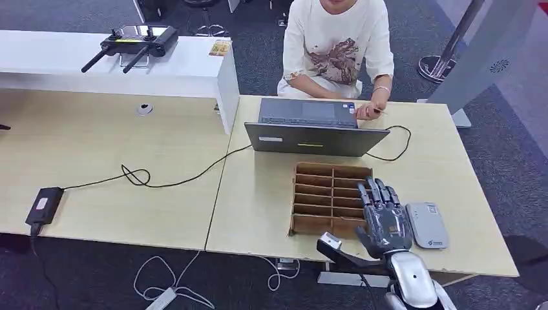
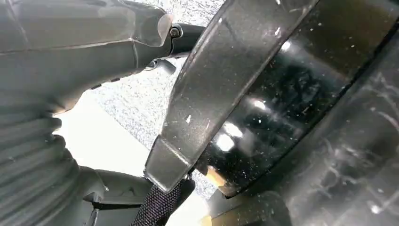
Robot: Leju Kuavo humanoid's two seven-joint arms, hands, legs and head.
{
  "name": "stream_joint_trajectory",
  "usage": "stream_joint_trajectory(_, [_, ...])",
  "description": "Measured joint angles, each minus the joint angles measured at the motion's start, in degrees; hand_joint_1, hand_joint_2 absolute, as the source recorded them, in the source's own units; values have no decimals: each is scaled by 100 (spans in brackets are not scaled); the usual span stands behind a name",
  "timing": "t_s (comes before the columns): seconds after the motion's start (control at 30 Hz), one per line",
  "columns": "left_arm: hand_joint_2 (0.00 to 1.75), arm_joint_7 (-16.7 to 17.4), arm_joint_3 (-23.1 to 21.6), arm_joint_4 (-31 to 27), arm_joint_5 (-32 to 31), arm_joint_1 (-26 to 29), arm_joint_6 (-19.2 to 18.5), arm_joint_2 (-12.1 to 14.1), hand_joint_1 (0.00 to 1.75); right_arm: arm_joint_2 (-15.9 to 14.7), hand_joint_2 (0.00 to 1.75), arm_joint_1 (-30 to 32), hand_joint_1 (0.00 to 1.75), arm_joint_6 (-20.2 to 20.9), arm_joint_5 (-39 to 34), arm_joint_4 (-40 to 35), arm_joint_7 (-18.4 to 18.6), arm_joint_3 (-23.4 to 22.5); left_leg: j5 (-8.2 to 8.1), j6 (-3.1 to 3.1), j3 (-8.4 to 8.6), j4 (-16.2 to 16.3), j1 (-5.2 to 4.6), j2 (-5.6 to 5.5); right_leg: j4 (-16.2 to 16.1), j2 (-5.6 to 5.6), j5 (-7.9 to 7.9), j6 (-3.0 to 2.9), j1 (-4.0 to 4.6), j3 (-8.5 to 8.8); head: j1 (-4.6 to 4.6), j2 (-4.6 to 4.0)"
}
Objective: Pass the card to the sensor for recognition and then transmit it.
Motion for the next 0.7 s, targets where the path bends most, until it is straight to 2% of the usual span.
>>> stream_joint_trajectory(0.23, [175,0,-9,0,0,-1,-9,0,0,15,175,-20,30,63,-35,18,-2,48,0,0,0,0,0,0,0,0,0,0,0,0,0,0])
stream_joint_trajectory(0.7, [175,0,-42,0,-13,-1,-9,0,0,17,175,-19,45,79,-83,149,20,107,0,0,0,0,0,0,0,0,0,0,0,-1,-2,0])
